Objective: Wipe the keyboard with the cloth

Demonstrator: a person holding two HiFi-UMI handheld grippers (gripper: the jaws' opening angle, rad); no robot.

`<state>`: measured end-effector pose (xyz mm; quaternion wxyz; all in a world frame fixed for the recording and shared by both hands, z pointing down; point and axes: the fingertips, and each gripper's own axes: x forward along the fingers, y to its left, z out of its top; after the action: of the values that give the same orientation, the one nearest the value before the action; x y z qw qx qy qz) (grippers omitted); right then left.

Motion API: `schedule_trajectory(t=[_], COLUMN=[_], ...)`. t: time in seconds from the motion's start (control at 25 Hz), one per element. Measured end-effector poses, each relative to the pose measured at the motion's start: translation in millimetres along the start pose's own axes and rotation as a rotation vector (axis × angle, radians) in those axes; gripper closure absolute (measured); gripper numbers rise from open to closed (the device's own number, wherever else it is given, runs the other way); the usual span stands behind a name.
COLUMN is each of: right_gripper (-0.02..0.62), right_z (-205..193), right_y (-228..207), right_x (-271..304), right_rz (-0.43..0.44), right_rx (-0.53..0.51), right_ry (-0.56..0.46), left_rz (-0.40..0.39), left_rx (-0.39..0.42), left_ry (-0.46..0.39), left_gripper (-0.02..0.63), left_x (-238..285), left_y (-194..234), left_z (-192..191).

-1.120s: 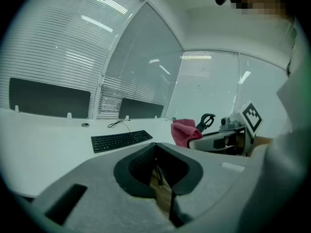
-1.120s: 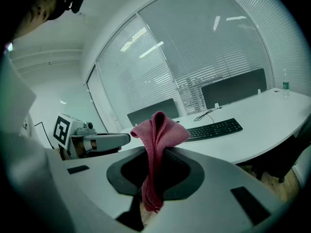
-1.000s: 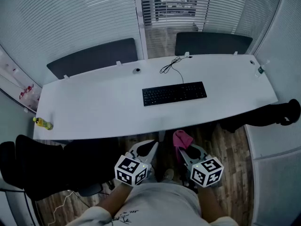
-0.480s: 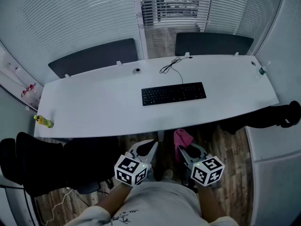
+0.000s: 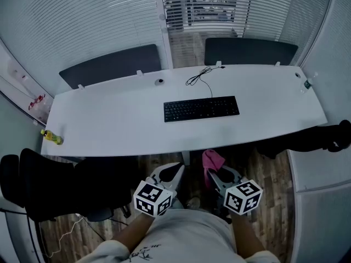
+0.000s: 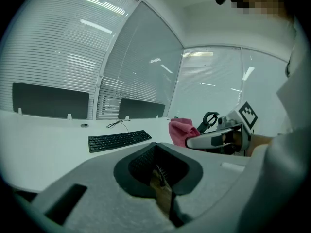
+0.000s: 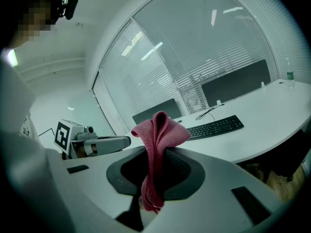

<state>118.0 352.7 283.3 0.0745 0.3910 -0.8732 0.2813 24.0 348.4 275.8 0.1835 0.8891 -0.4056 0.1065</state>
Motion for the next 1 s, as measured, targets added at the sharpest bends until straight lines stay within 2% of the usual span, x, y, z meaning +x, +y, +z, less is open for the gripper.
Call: schedule_trajectory(t=[0.44, 1.0], right_gripper=[0.532, 0.532], right_z=[1.0, 52.5], right_y=[-8.0, -37.3], right_x=[22.5, 116.0], right_rz=[0.006, -0.023], right_rx=[0.017, 0.029], right_ry=[0.008, 0.001], left_rz=[-0.013, -0.035], left_rx=[-0.008, -0.022], left_ry=[-0.006, -0.017], left_gripper=[0.595, 0.595], left_x=[18.6, 70.8], left_y=[14.8, 111.2], left_z=[2.6, 42.3])
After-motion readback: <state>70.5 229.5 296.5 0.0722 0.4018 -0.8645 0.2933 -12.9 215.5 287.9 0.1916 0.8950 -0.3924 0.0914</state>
